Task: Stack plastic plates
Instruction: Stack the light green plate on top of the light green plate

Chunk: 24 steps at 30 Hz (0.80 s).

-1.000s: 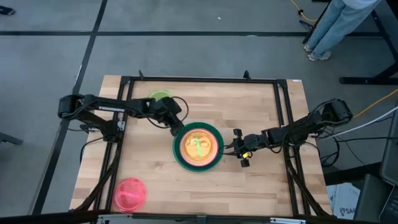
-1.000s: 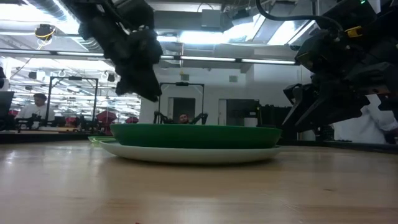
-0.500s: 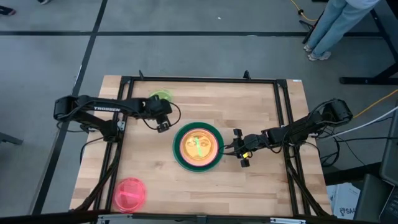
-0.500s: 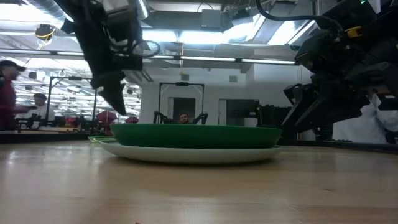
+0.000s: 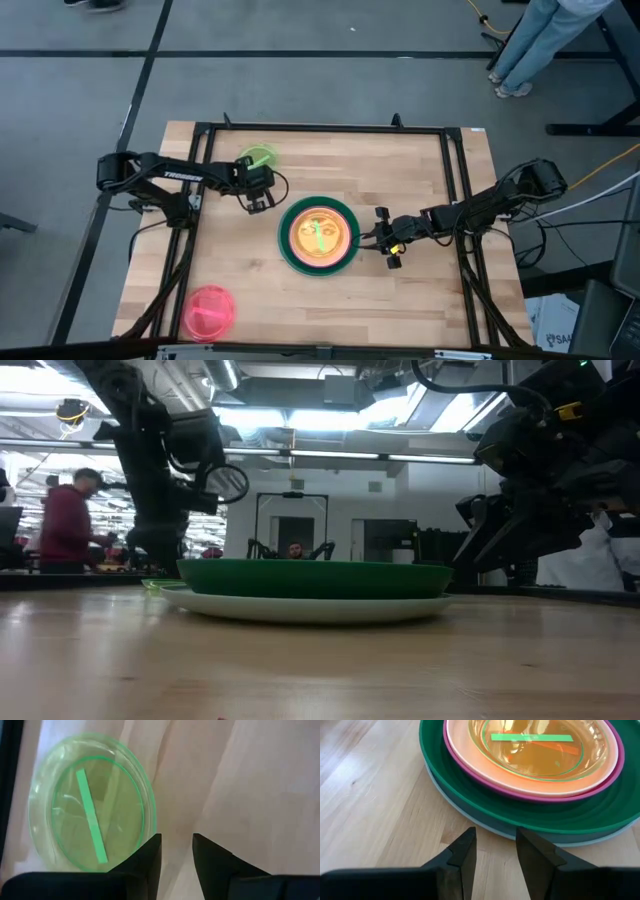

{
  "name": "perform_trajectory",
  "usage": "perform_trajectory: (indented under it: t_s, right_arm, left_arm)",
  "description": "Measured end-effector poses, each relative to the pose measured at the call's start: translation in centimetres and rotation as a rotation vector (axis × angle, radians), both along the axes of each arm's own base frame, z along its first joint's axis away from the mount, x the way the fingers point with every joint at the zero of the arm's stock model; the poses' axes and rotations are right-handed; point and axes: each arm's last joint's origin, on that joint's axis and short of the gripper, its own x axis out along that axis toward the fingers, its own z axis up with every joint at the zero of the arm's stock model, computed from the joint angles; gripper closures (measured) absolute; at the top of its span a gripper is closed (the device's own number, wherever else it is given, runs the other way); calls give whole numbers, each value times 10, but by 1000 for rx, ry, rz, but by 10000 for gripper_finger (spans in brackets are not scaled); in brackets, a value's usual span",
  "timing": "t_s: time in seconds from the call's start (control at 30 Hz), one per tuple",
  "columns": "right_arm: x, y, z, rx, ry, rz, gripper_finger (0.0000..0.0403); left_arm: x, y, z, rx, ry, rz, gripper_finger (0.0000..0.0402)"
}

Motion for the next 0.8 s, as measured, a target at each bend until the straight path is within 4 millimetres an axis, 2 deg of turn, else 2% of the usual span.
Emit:
perform_trajectory:
  t_s: [0.37, 0.8]
  right_arm:
    - [0, 0, 0, -2, 0, -2, 272]
    - [0, 0, 0, -3, -1, -3, 272]
  left_arm:
    - [-8, 15, -9, -14, -27, 62, 299]
    - [-21, 23, -25, 40, -19, 34, 301]
